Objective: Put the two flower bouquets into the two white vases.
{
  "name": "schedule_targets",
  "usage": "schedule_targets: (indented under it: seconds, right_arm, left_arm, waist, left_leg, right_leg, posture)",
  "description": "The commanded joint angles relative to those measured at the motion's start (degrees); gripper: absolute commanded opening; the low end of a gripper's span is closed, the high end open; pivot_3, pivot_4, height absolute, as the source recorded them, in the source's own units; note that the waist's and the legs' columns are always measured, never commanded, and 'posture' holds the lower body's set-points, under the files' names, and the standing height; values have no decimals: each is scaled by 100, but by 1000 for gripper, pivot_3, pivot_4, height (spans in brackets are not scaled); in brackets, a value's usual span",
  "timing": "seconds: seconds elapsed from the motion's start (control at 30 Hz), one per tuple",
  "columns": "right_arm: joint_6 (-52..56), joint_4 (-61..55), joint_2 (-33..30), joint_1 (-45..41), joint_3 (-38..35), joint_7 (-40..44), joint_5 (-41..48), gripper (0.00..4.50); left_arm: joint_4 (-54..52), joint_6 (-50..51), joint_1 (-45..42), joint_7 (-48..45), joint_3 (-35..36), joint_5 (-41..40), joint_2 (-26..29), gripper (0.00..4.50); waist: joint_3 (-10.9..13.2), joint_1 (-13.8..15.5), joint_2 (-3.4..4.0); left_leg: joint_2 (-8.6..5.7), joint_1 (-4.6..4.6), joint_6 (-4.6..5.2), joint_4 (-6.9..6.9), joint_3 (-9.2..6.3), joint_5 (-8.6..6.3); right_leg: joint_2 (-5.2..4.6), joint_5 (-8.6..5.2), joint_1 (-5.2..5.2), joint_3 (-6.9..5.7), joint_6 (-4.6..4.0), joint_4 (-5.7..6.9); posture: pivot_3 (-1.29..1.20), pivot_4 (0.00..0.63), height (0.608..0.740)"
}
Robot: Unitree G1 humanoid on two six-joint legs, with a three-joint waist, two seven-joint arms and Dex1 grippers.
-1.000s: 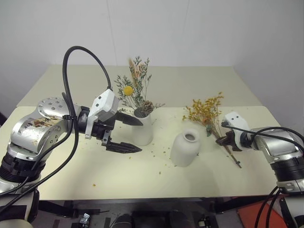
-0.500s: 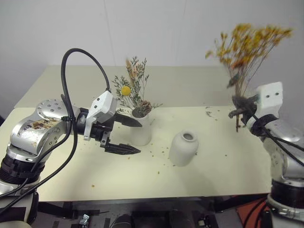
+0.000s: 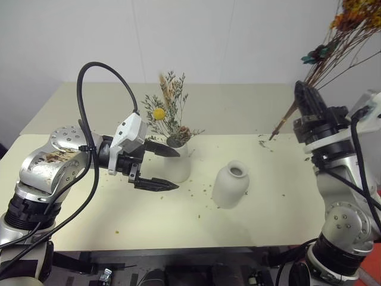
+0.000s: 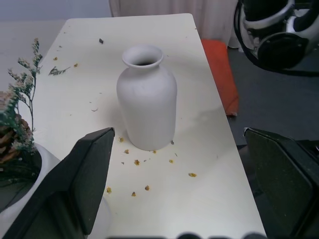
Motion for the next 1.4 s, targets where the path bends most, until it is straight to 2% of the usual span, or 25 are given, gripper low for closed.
schedule_targets:
  seconds: [0.03, 0.4, 0.6, 1.07, 1.4]
  right_arm:
    - [-67, -408, -34, 164, 86, -110, 294, 20]
    - [-307, -1223, 172, 815, 680, -449, 910, 20]
    - [-404, -1266, 257, 1000, 1124, -569, 955, 20]
    - [-1603, -446, 311, 1725, 1986, 235, -206, 20]
    - [-2150, -169, 285, 2066, 2074, 471, -689, 20]
  left_arm:
    - [-33, -74, -48, 69, 73, 26, -23, 4500]
    - [232, -186, -220, 45, -36, 215, -209, 4500]
    - [338, -247, -265, 5, -94, 313, -302, 4500]
    - [359, -305, -192, 50, -37, 334, -379, 4500]
    - [398, -358, -179, 49, -29, 395, -470, 4500]
  waist:
    - [0, 2, 0]
    - [0, 2, 0]
    - [0, 0, 0]
    - [-1, 2, 0]
    - [-3, 1, -3]
  left_leg:
    - [0, 1, 0, 0, 0, 0]
    - [0, 2, 1, 0, -1, 0]
    - [0, 2, 0, 0, 0, 0]
    - [1, 3, 1, -1, -1, 0]
    - [1, 18, 0, -1, 0, 0]
  right_leg:
    - [0, 0, 0, 0, 0, 0]
    - [1, -5, 1, 0, 8, 0]
    - [0, -7, 1, 0, 10, -1]
    - [1, -10, 1, -1, 9, -1]
    - [1, -11, 12, 0, 9, -1]
  posture:
    - [0, 150, 740]
    - [0, 150, 740]
    - [0, 150, 740]
    - [0, 150, 740]
    - [0, 150, 740]
